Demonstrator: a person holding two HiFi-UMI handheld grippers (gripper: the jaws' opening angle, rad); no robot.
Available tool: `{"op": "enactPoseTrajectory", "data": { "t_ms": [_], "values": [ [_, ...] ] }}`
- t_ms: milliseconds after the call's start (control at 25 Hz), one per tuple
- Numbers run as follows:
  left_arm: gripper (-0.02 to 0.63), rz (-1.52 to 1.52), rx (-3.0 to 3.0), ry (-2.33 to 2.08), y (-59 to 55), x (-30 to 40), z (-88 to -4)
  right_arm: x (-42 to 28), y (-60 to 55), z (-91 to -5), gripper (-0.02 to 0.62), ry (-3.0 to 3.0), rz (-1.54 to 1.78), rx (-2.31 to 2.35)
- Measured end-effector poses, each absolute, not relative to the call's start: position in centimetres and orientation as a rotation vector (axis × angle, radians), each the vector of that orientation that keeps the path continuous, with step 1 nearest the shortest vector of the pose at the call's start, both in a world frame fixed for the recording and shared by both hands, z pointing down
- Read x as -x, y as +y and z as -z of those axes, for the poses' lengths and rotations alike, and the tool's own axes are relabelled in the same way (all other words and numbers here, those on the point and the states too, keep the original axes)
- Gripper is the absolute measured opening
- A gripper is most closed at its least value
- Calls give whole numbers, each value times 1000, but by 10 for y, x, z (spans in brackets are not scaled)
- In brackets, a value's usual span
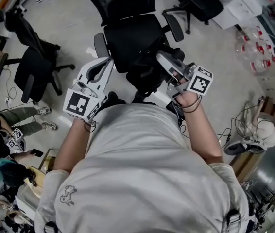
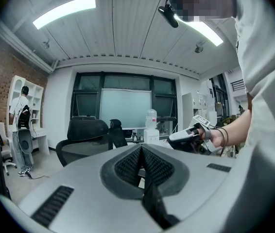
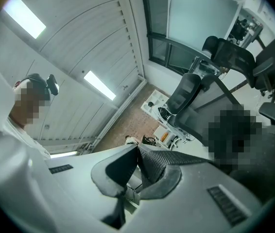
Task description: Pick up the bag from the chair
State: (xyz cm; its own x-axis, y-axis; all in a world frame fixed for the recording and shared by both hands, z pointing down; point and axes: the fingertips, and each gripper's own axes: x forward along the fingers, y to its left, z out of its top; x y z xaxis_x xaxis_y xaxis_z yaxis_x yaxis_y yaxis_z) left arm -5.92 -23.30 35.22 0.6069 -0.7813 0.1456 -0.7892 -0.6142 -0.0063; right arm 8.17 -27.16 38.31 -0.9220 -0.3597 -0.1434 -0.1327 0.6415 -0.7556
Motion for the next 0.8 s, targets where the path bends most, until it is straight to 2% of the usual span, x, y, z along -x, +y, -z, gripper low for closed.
{"op": "enactPoseTrajectory", "data": {
  "t_ms": [800],
  "values": [
    [11, -197, -2863, -1141, -142, 119, -343, -37, -179, -367, 34, 2491, 1079, 566]
  ]
}}
